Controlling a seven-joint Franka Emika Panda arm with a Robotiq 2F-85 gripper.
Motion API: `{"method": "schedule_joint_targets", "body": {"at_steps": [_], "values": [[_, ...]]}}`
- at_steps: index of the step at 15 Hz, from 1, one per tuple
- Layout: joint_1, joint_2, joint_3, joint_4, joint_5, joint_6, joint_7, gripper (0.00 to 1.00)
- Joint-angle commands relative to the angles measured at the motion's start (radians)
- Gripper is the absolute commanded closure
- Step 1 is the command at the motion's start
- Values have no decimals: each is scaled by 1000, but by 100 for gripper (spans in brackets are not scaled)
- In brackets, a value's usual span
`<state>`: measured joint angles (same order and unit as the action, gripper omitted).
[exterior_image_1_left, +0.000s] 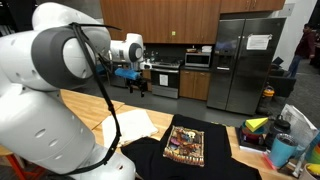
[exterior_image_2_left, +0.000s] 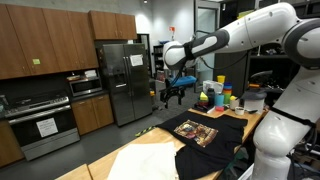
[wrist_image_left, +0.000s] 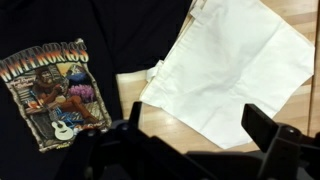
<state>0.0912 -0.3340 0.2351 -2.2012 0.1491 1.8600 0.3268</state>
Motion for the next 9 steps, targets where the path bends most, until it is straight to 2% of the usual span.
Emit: {"method": "schedule_joint_targets", "body": {"at_steps": [1,3,4,5,9], "values": [[22,76,-12,46,32,80,5,0],[30,108,-10,64,13,91,-15,0],[27,126,-6,89,-14,33,16,0],[32,93,-13,40,2,83,1,0],[35,123,-13,68,-3,56,2,0]]}}
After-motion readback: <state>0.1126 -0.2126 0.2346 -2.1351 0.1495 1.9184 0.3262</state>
